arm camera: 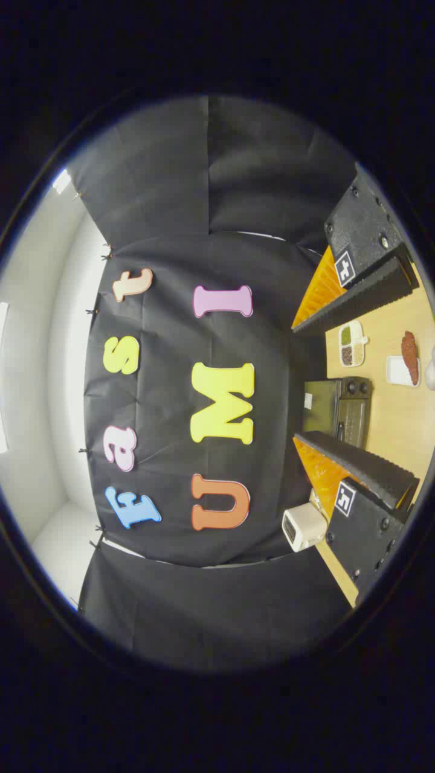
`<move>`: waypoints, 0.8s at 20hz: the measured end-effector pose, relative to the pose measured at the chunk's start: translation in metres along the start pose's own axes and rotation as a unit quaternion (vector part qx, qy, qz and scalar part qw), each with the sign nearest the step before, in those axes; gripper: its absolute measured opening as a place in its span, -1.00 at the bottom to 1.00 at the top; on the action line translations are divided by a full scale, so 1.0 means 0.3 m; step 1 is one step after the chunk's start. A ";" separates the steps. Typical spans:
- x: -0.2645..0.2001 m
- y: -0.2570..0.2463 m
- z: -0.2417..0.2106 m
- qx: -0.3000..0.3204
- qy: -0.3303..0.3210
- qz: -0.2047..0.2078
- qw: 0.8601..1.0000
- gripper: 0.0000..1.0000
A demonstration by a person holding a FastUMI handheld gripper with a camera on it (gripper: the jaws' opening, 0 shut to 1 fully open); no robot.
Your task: Open the toaster oven, put the food inside, and close the toaster oven door.
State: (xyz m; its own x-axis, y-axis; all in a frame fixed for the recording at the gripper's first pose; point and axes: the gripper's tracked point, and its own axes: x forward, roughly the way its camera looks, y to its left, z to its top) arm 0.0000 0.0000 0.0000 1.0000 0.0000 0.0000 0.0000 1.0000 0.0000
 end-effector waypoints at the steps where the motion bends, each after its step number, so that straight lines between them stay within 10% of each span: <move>1: 0.007 0.007 -0.006 0.000 0.002 -0.001 1.000 1.00; 16: 0.025 0.080 -0.031 -0.009 0.004 0.006 1.000 1.00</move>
State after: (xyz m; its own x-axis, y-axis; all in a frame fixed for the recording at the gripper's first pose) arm 0.0075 0.0241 -0.0092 0.9999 0.0113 -0.0076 -0.0114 0.9998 -0.0187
